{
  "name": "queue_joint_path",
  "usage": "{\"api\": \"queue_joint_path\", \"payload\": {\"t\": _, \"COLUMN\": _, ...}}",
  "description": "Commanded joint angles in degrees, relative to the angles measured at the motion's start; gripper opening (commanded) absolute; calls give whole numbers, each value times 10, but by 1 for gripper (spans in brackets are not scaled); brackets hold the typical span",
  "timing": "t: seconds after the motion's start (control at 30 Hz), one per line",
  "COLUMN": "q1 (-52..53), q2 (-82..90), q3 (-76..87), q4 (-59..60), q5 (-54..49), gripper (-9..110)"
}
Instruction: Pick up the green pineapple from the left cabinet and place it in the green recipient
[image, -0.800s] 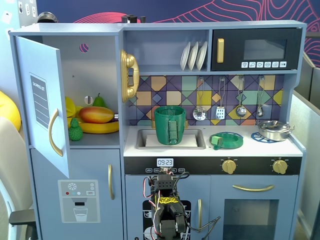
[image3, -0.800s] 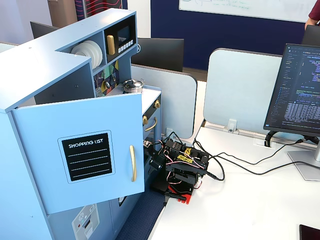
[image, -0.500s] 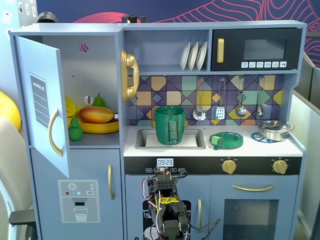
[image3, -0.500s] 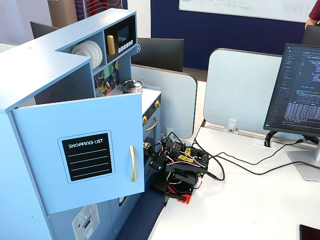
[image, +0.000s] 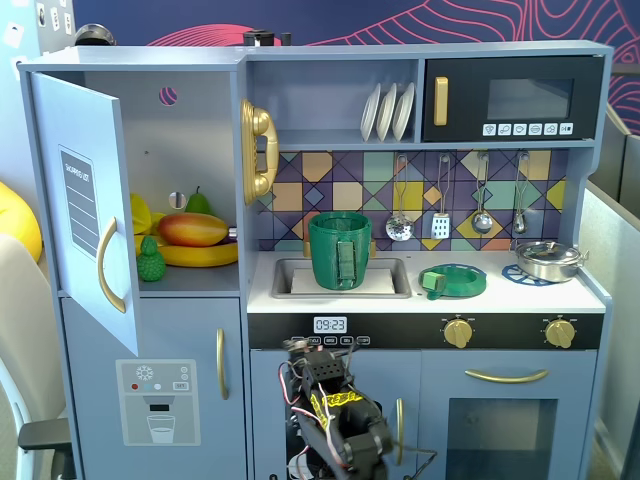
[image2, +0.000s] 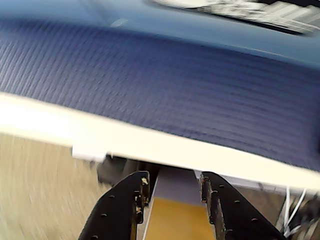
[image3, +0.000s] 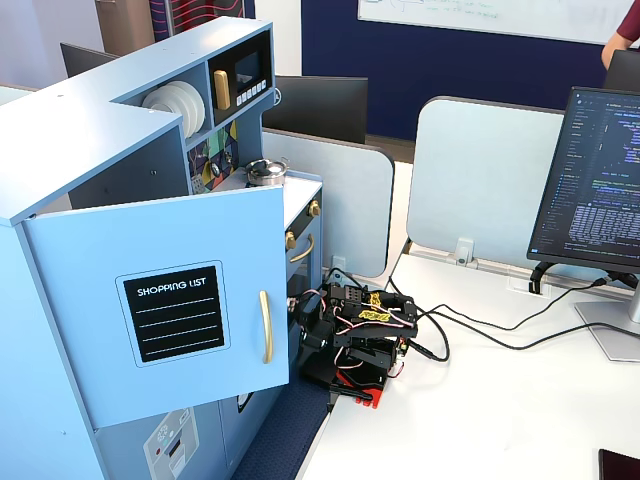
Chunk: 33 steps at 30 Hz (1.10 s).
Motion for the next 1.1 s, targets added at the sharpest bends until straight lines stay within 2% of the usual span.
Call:
{"api": "queue_joint_path", "payload": {"t": 0.0, "q1": -117, "q2": -44, "q3": -31, "q4": -171, "q5": 11, "gripper": 17}}
{"api": "queue_joint_path", "payload": {"t": 0.17, "q1": -206, "q2": -119, "q3": -64, "q4": -403, "q5": -8, "gripper": 19}}
{"api": "queue_joint_path", "payload": {"t": 0.4, "q1": -265, "q2": -162, "q3": -113, "q4": -604, "q5": -25, "gripper": 25}}
{"api": "queue_joint_path", "payload": {"t": 0.73, "q1": -238, "q2": -272, "q3": -238, "q4": -716, "q5": -8, "gripper": 44}}
{"api": "queue_joint_path", "payload": {"t": 1.07, "q1": -210, "q2": -429, "q3": -377, "q4": -772, "q5": -54, "gripper": 52}}
